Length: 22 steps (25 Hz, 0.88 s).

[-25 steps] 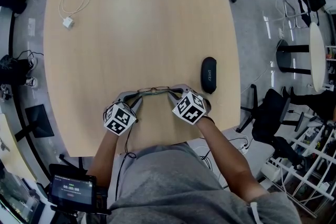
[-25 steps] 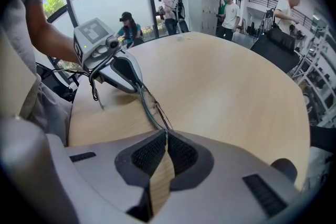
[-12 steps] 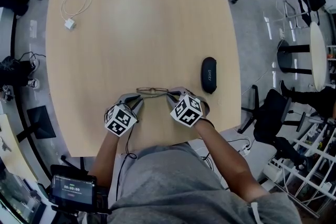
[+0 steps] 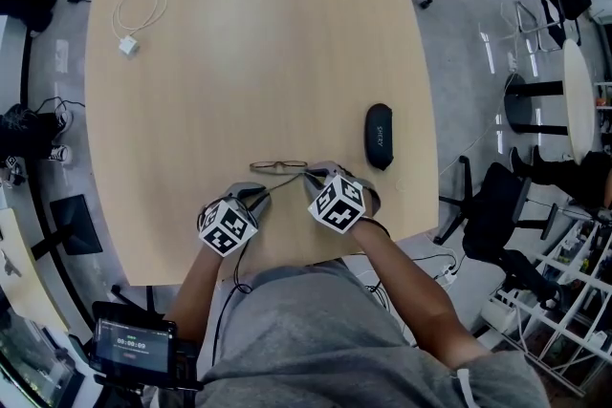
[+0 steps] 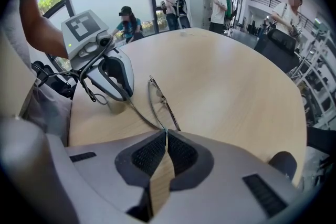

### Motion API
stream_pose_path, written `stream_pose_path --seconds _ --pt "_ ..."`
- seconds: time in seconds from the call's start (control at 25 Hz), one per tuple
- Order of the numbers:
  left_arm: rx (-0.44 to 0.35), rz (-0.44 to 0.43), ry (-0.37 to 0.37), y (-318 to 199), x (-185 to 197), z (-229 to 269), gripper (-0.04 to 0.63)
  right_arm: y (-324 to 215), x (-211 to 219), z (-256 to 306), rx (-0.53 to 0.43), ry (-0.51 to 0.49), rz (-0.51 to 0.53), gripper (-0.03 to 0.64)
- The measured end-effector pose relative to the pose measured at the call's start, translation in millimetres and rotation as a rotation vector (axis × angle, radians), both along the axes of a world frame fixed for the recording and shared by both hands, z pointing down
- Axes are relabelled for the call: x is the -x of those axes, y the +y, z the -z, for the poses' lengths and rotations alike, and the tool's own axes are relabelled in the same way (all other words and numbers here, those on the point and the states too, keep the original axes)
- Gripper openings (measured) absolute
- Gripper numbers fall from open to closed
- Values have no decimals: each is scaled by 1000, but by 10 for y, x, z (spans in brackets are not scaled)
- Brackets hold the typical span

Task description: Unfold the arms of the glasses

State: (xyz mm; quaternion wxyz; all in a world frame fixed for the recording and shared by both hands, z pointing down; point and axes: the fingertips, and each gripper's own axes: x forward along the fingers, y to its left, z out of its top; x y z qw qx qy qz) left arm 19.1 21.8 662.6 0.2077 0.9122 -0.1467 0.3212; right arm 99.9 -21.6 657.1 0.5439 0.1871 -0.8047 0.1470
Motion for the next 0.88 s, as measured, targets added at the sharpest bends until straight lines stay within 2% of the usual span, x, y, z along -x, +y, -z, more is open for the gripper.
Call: stream_pose_path --seconds 0.52,0.88 --pt "9 -116 -11 415 -303 -31 34 96 18 -49 32 6 -1 12" --pt "8 -152 -2 512 -395 -8 34 146 77 -48 49 3 -22 12"
